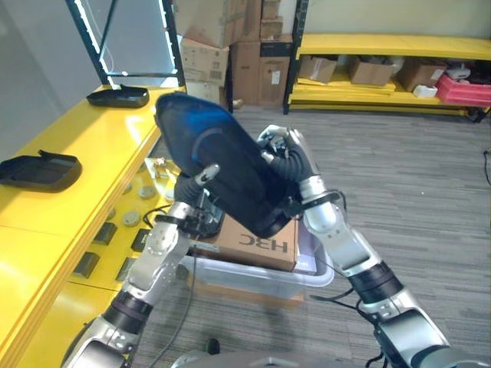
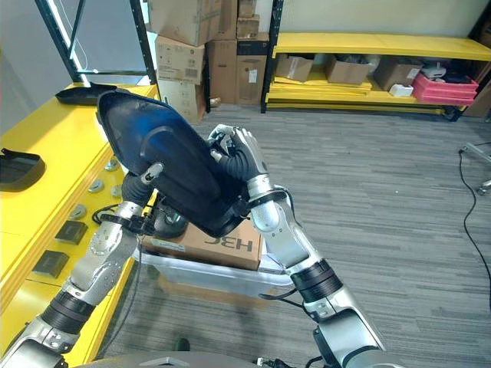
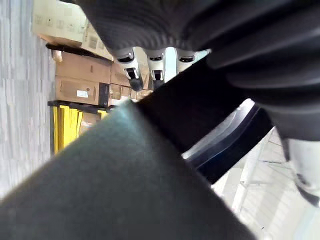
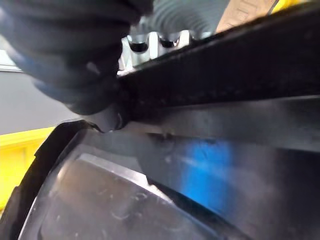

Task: Move parts from the plastic box to the shelf.

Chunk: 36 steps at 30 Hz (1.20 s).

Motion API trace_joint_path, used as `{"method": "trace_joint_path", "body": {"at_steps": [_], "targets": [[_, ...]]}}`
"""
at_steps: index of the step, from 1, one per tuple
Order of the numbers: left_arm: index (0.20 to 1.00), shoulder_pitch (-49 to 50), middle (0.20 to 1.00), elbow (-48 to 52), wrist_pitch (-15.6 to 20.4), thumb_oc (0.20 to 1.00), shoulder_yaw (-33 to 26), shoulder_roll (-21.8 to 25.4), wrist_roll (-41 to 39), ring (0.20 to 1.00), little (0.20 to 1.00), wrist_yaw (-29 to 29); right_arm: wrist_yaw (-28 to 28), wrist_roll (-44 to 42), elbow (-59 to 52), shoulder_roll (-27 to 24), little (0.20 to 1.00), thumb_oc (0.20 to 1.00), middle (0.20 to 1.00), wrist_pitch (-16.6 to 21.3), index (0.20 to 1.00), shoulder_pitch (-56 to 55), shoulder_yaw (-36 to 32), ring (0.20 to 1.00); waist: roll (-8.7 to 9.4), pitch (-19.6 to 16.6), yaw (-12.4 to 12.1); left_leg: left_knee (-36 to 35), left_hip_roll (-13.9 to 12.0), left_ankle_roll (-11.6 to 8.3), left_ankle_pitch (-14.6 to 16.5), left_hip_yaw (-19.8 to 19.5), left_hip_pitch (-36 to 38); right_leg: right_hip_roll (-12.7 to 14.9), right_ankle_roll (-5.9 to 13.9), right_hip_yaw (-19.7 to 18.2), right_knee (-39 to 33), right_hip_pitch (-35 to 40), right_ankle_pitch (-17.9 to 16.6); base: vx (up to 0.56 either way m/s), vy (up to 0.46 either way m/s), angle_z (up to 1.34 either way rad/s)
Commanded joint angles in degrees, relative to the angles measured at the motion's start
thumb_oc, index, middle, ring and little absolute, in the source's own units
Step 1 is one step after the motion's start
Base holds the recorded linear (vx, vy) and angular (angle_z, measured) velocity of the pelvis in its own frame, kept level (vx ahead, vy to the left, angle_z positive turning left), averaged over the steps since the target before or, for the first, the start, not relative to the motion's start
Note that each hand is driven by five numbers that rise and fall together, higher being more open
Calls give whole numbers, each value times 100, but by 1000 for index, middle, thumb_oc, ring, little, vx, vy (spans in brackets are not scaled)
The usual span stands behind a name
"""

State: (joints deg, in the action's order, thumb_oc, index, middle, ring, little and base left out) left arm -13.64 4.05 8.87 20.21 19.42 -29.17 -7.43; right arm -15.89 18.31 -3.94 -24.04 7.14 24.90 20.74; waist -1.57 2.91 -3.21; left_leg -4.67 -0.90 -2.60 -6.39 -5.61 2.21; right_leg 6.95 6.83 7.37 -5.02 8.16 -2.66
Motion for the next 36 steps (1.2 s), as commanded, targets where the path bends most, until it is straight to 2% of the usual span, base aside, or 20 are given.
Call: {"method": "trace_joint_path", "body": {"at_steps": [1,10,16,17,21,22,23,25,30,32,35,36], "targets": [[200,-512,200,-119,331,200,61,19,520,200,200,-137,153,-255,-617,55,200,200,200,523,200,337,183,200,225,-369,-106,-33,-151,-66,592,-148,183,376,208,51,16,26,198,0,0,0],[200,-476,200,-189,294,200,14,64,997,200,200,-214,538,-771,-1025,208,200,200,200,693,200,330,465,200,223,-340,-91,-33,-144,-58,587,-111,170,384,210,17,12,-27,167,-3,-1,-1],[200,-500,200,-432,249,200,-187,10,1731,200,200,-700,813,-1195,-1487,215,200,200,200,829,200,24,627,200,238,-276,-48,-33,-130,-61,557,-121,111,372,219,-5,19,-82,157,-3,7,0],[200,-487,200,-500,274,200,-334,-1,1958,200,200,-931,898,-1264,-1662,174,200,200,200,868,200,-126,679,200,258,-248,-38,-33,-110,-48,554,-112,80,401,239,-18,22,-124,137,-13,37,2],[200,-401,200,-507,331,200,-609,-20,2311,200,200,-1343,861,-1267,-1762,150,200,200,200,918,200,-330,719,200,299,-205,-20,-33,-49,-8,569,-51,36,465,286,-53,42,-211,93,-13,53,-1],[200,-371,200,-526,330,200,-710,-13,2453,200,200,-1509,819,-1276,-1761,160,934,934,934,932,934,-423,706,934,313,-192,-19,-33,-21,12,576,-24,18,496,306,-79,51,-247,79,-5,76,-11],[200,-333,200,-546,314,200,-814,2,2599,200,200,-1656,819,-1360,-1739,175,1000,1000,1000,936,1000,-532,699,1000,325,-185,-11,-33,4,27,583,2,11,526,324,-94,57,-271,66,-2,75,-12],[200,-312,200,-553,296,200,-936,31,2797,200,200,-1836,803,-1438,-1717,172,1000,1000,1000,939,1000,-634,667,1000,339,-177,-3,-33,32,46,592,31,7,549,341,-113,69,-295,57,2,71,-6],[200,-47,200,-569,158,200,-1701,378,3780,200,200,-2495,494,-1857,-1479,138,1000,1000,1000,1022,1000,-1667,-173,1000,368,-85,145,-33,207,176,671,209,3,752,458,-322,270,-561,-28,-5,104,-8],[200,251,200,-301,216,200,-1946,548,4167,200,200,-2515,405,-1917,-1232,113,1000,1000,1000,1032,1000,-2045,-525,1000,379,-59,159,-33,258,223,702,287,16,792,489,-445,363,-672,-27,-15,88,-34],[200,593,200,0,289,200,-2186,653,4303,200,200,-2517,293,-2109,-419,249,1000,1000,1000,1006,1000,-2652,-900,1000,391,-41,179,-33,260,238,711,283,13,726,463,-703,543,-743,65,11,27,-19],[200,655,200,116,352,200,-2224,678,4271,200,200,-2453,227,-2020,-28,234,1000,1000,1000,979,1000,-2845,-1030,1000,410,6,211,-33,245,238,688,201,-9,538,421,-1063,656,-792,161,0,0,0]]}}
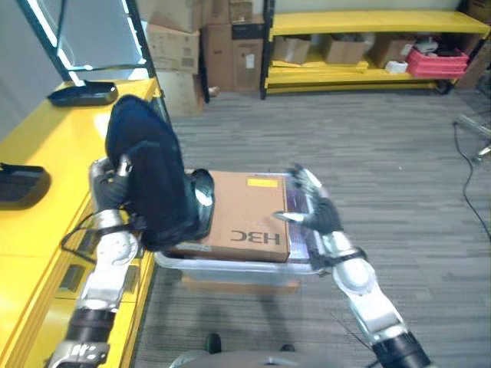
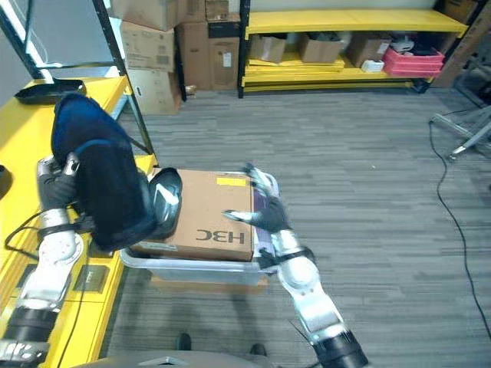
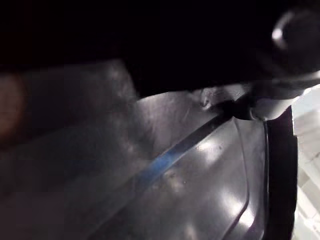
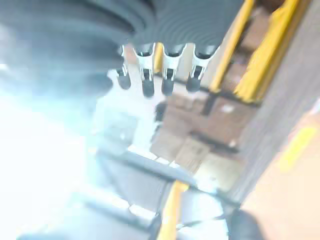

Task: Move parts from the plastic box to the shelf.

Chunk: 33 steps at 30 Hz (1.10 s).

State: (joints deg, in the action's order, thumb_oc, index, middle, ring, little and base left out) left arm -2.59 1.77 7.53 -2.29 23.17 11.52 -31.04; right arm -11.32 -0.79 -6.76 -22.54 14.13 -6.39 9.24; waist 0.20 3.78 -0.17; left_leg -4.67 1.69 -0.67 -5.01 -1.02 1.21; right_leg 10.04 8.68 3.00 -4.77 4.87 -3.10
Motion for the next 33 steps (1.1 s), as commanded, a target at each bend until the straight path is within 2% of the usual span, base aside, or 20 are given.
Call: {"method": "trace_joint_path", "body": {"at_steps": [1,2,4,7,8,10,11,13,14,15,17,18,19,23,26,27,28,30,32,33], "targets": [[200,-449,200,344,486,200,27,303,202,200,200,-92,-231,-110,255,85,1000,1000,1000,282,1000,284,121,1000,233,-89,-97,-33,-14,45,549,-254,84,227,236,-632,635,-475,204,-46,-48,9],[200,-450,200,480,593,200,75,332,110,200,200,28,-316,-21,892,69,1000,1000,1000,233,1000,-52,-74,1000,247,-28,-84,-24,-20,50,463,-501,-26,-178,127,-1321,768,-547,440,-4,-58,16],[200,-594,200,596,735,200,189,300,-105,200,200,110,-345,-86,1805,111,1000,1000,1000,125,1000,-258,-108,1000,245,-16,-190,2,17,15,405,-852,-153,-394,-20,-1571,892,-531,691,13,-116,59],[200,-638,200,954,928,200,184,216,-400,200,200,292,-289,-189,3482,287,1000,1000,1000,-64,1000,-232,29,1000,190,35,-349,25,29,-162,239,-1443,-274,-482,-176,-1124,876,-382,846,39,-234,171],[200,-695,200,1172,1041,200,161,205,-660,200,200,410,-266,-342,4583,433,1000,1000,1000,-123,1000,-22,114,1000,141,85,-377,73,33,-305,121,-1846,-405,-558,-262,-709,842,-280,926,-8,-342,194],[200,-688,200,1390,1167,200,83,219,-882,200,200,573,-87,-395,5669,526,1000,1000,1000,-224,1000,223,329,1000,84,200,-503,190,69,-468,5,-2263,-607,-646,-340,-310,804,-218,967,-68,-353,177],[200,-552,200,1555,1257,200,-1,202,-1034,200,200,687,15,-187,6337,575,1000,1000,1000,-344,1000,419,525,1000,15,241,-706,93,74,-578,-151,-2630,-701,-701,-396,103,707,-106,1014,-113,-337,169],[200,-410,200,1768,1349,200,-39,80,-1542,200,200,945,122,-24,7290,672,1000,1000,1000,-509,1000,753,714,1000,-109,364,-906,115,119,-711,-390,-2976,-990,-809,-474,698,748,-124,1079,-171,-288,234],[200,-378,200,1827,1336,200,34,-3,-1772,200,200,1113,124,160,7643,648,1000,1000,1000,-666,1000,995,739,1000,-120,542,-962,411,-42,-612,-229,-1928,-1242,-651,-495,1178,836,-112,1099,-176,-126,176],[200,-383,200,1830,1333,200,31,-4,-1777,200,200,1118,123,161,7650,648,1000,1000,1000,-664,1000,1005,736,1000,-125,543,-965,435,-36,-606,-236,-1927,-1267,-651,-488,1177,827,-123,1076,-154,-23,95],[200,-397,200,1841,1306,200,71,44,-1842,200,200,1240,129,153,7926,701,1000,1000,1000,-821,1000,1108,651,1000,-57,566,-987,809,-246,-448,-98,-838,-1389,-490,-435,1586,696,-65,998,-112,-46,209],[200,-441,200,1820,1330,200,95,91,-1941,200,200,1296,91,32,8096,743,1000,1000,1000,-913,1000,1099,468,1000,-14,498,-945,1050,-318,-407,69,-122,-1419,-399,-420,1940,478,21,902,-74,-45,172],[200,-449,200,1783,1328,200,77,113,-1955,200,200,1307,73,-65,8173,767,1000,1000,1000,-953,1000,1087,353,1000,-8,442,-956,1072,-275,-355,157,97,-1383,-371,-412,2099,373,97,877,-6,-7,67],[200,-296,200,1871,1271,200,-81,235,-1942,200,200,1341,70,-245,8222,912,1000,1000,1000,-989,1000,974,162,1000,64,186,-1105,700,-17,-257,118,120,-1279,-321,-399,2454,265,384,990,214,83,98],[200,-373,200,1968,1227,200,-99,411,-1804,200,200,1285,70,-330,8251,1061,1000,1000,1000,-1014,1000,986,107,1000,298,88,-1225,718,189,-87,523,-106,-1055,-49,-270,2377,919,395,1221,283,147,12],[200,-441,200,1958,1195,200,-72,459,-1753,200,200,1281,102,-384,8233,1113,1000,1000,1000,-1007,1000,934,61,1000,333,87,-1208,691,254,-1,584,-163,-936,105,-199,2400,1416,288,1198,302,191,1],[200,-508,200,1958,1175,200,-32,511,-1688,200,200,1261,108,-388,8209,1131,1000,1000,1000,-1015,1000,920,37,1000,336,91,-1149,647,339,106,634,-225,-814,283,-105,2359,1943,136,1006,153,338,11],[200,-602,200,1945,1179,200,40,597,-1648,200,200,1250,98,-382,8172,1150,1000,1000,1000,-1030,1000,941,30,1000,254,272,-943,588,455,325,570,-299,-600,587,27,2094,2980,-341,136,80,310,37],[200,-614,200,1974,1174,200,49,665,-1584,200,200,1279,81,-446,8117,1203,1000,1000,1000,-1005,1000,952,15,1000,140,441,-797,609,366,357,622,-416,-483,360,37,1568,3453,-771,178,90,114,69],[200,-684,200,1970,1195,200,101,711,-1585,200,200,1272,68,-505,8097,1240,1000,1000,1000,-973,1000,1004,48,1000,91,472,-742,570,306,337,608,-566,-427,53,-66,1250,3405,-1059,464,172,-3,43]]}}
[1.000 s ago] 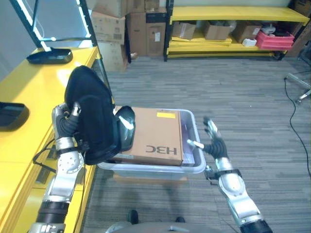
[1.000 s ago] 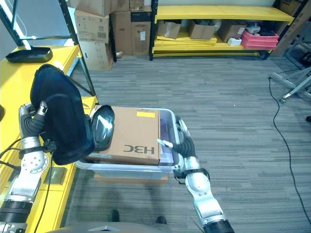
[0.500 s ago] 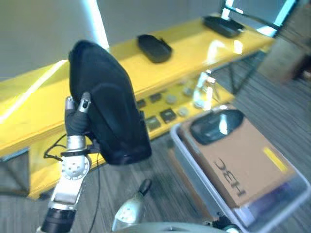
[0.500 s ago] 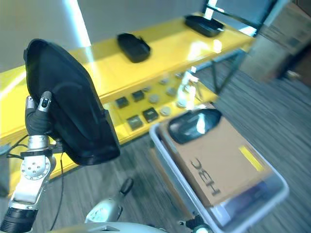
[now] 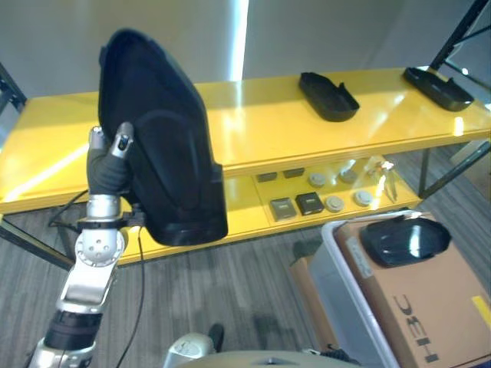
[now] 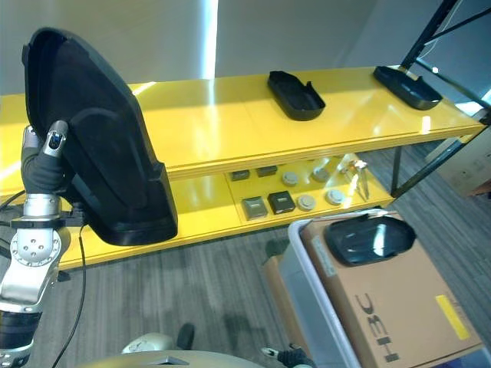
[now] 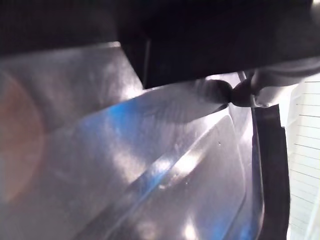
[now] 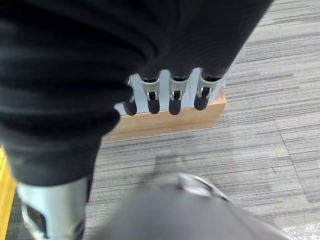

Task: Move parts from the plastic box to the shelf.

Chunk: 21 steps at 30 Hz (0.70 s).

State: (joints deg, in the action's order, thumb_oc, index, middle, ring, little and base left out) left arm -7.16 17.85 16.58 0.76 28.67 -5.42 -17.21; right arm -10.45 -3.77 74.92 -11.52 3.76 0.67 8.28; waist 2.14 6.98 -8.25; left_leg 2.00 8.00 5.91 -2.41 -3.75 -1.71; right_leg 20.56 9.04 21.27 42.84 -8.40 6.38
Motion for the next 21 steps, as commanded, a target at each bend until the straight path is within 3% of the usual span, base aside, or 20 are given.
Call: {"method": "trace_joint_path", "body": {"at_steps": [1,3,4,7,8,10,12,14,16,17,19,21], "targets": [[200,-323,200,340,311,200,-131,189,97,200,200,-113,-11,-214,-59,141,1000,1000,1000,76,1000,310,184,1000,-117,141,108,-199,-379,-375,332,-459,-71,-1247,-186,-830,-1788,84,-200,192,-56,13],[200,-363,200,320,349,200,-88,230,23,200,200,-74,-36,-236,-20,123,1000,1000,1000,67,1000,295,201,1000,-113,165,137,-307,-437,-475,344,-628,27,-1205,-202,-836,-2582,203,-220,205,-119,29],[200,-387,200,262,370,200,-48,223,-29,200,200,-78,-47,-232,-3,115,1000,1000,1000,67,1000,265,226,1000,-124,179,248,-424,-448,-507,339,-787,102,-1320,-192,-1061,-3060,103,-337,240,-117,60],[200,-521,200,114,401,200,146,148,-197,200,200,-42,-65,-377,41,54,1000,1000,1000,97,1000,122,216,1000,-66,184,588,-488,-361,-580,346,-1348,272,-1810,-119,-2420,-3713,-199,-733,254,-91,114],[200,-539,200,70,403,200,211,119,-182,200,200,-15,-64,-406,51,51,1000,1000,1000,114,1000,54,208,1000,-36,181,606,-490,-356,-589,420,-1453,344,-1863,-120,-2517,-3740,-219,-781,191,-158,117],[200,-466,200,24,377,200,157,103,-116,200,200,32,-49,-378,65,86,1000,1000,1000,91,1000,4,185,1000,51,128,583,-476,-364,-640,483,-1521,376,-1731,-152,-2274,-3957,-11,-818,178,-234,104],[200,-226,200,13,390,200,-6,10,-282,200,200,41,-62,-353,106,72,1000,1000,1000,83,1000,-12,192,1000,71,-36,611,-329,-476,-723,585,-1523,320,-1759,-234,-2262,-4161,206,-845,228,-271,88],[200,-109,200,27,367,200,-100,-42,-418,200,200,90,-75,-323,128,18,1000,1000,1000,89,1000,-22,187,1000,126,-41,567,269,-508,-839,702,-1483,178,-1774,-295,-2141,-4199,416,-764,233,-255,39],[200,-182,200,-8,356,200,-94,-75,-497,200,200,43,-131,-348,67,-125,1000,1000,1000,124,1000,42,171,1000,111,156,522,1143,-406,-1008,473,-1558,-224,-1814,-429,-2082,-4127,581,-661,94,-175,39],[200,-274,200,-75,330,200,-10,-142,-599,200,200,55,-178,-311,83,-261,1000,1000,1000,101,1000,180,181,1000,104,267,550,1497,-298,-991,430,-1588,-605,-1741,-464,-2015,-4212,676,-672,36,-56,42],[200,-364,200,-202,274,200,42,-165,-678,200,200,68,-195,-316,-1,-343,1000,1000,1000,99,1000,236,151,1000,86,218,655,916,-597,-1028,387,-1224,-696,-1673,-423,-1965,-4335,758,-648,114,1,17],[200,-494,200,-305,223,200,129,-60,-641,200,200,70,-218,-423,-96,-422,1000,1000,1000,118,1000,280,92,1000,-56,160,695,69,-904,-1083,-66,-984,-811,-1745,-402,-1969,-4410,822,-603,140,43,1]]}}
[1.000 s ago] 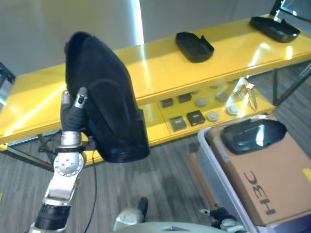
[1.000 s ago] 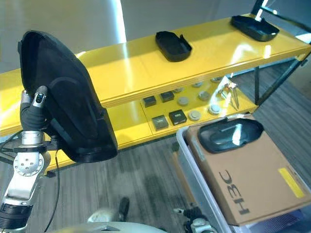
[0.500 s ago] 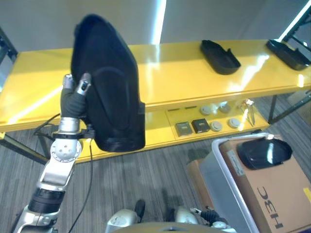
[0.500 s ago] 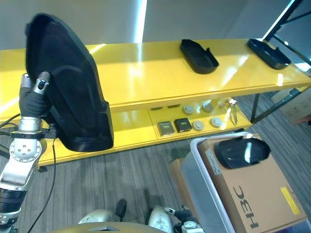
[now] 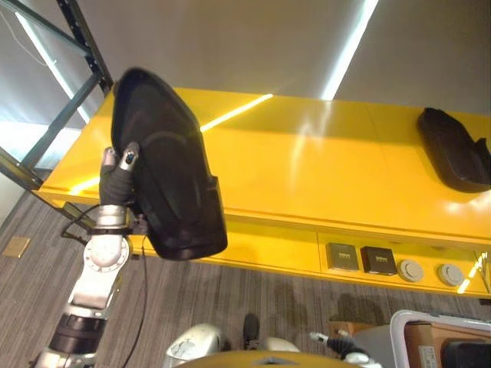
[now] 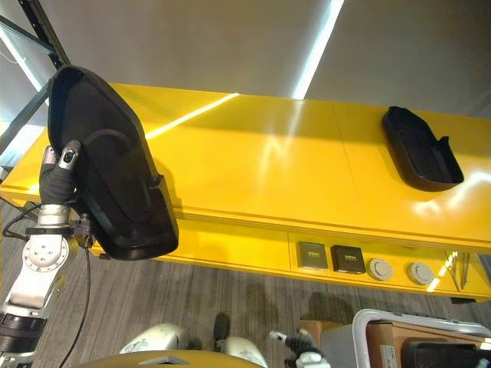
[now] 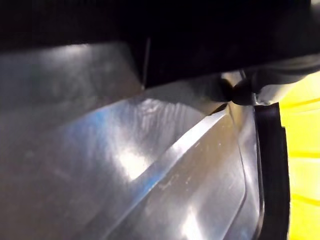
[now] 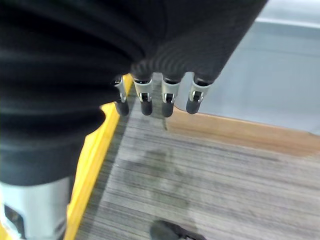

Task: Move parts from the plastic box to the shelf.

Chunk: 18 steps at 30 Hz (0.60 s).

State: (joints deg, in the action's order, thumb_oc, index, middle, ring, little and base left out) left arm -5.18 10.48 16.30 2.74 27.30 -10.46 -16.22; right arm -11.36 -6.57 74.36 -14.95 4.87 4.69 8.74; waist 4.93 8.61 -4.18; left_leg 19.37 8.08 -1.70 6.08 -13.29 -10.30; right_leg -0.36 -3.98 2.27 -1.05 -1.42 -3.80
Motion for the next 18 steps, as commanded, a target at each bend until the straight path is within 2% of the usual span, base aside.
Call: {"method": "trace_joint_path", "body": {"at_steps": [1,2,3,5,10,11,13,14,15,18], "targets": [[200,-754,200,409,249,200,-58,122,-123,200,200,-40,-124,-165,-58,-113,1000,1000,1000,14,1000,-83,48,1000,-409,-36,281,-2001,-940,-321,-1061,-26,78,298,895,-133,-31,137,452,122,51,-13],[200,-835,200,326,209,200,-2,132,-137,200,200,-52,-132,-145,-97,-130,1000,1000,1000,37,1000,-67,86,1000,-458,-50,297,-2114,-924,-321,-1141,-38,102,260,898,-222,-30,158,486,128,75,-32],[200,-884,200,194,172,200,41,151,-149,200,200,23,-99,-92,-117,-133,1000,1000,1000,41,1000,-51,123,1000,-496,-122,364,-2210,-950,-311,-1062,9,221,231,912,-326,-15,180,531,169,105,-59],[200,-1137,200,-145,117,200,344,15,-343,200,200,150,-75,-23,-90,-113,1000,1000,1000,26,1000,-154,127,1000,-537,-223,488,-2295,-1029,-333,-1093,292,386,263,920,-379,-54,262,543,187,115,-93],[200,-1626,200,-1003,-88,200,800,-210,-942,200,200,330,36,63,62,-21,1000,1000,1000,-115,1000,-258,150,1000,-505,-348,635,-2361,-1050,-249,-924,567,725,413,990,-607,-295,433,445,146,107,-61],[200,-2063,200,-1491,-166,200,992,-278,-1374,200,200,377,103,380,209,8,1000,1000,1000,-242,1000,-216,371,1000,-498,-371,725,-2418,-1070,-208,-870,675,811,455,1035,-722,-373,420,388,76,84,-42],[200,-2291,200,-1807,-188,200,1054,-319,-1594,200,200,378,151,500,220,24,1000,1000,1000,-272,1000,-222,471,1000,-498,-377,767,-2437,-1087,-198,-858,744,845,465,1049,-767,-387,406,377,60,65,-19],[200,-2535,200,-2174,-210,200,1107,-337,-1722,200,200,359,184,583,227,40,1000,1000,1000,-286,1000,-251,552,1000,-494,-382,817,-2437,-1101,-197,-838,806,857,476,1069,-796,-395,386,365,17,66,-33],[200,-3513,200,-3190,-332,200,1406,-230,-1977,200,200,246,258,572,183,66,1000,1000,1000,-314,1000,-248,679,1000,-508,-343,978,-2437,-1114,-197,-834,933,798,481,1132,-890,-395,231,317,10,72,-31],[200,-4531,200,-4187,-532,200,1717,-259,-1862,200,200,-14,275,618,164,70,1000,1000,1000,-335,1000,-167,874,1000,-541,-244,1053,-2437,-1120,-198,-873,964,694,473,1171,-929,-395,53,254,-49,17,-31]]}}
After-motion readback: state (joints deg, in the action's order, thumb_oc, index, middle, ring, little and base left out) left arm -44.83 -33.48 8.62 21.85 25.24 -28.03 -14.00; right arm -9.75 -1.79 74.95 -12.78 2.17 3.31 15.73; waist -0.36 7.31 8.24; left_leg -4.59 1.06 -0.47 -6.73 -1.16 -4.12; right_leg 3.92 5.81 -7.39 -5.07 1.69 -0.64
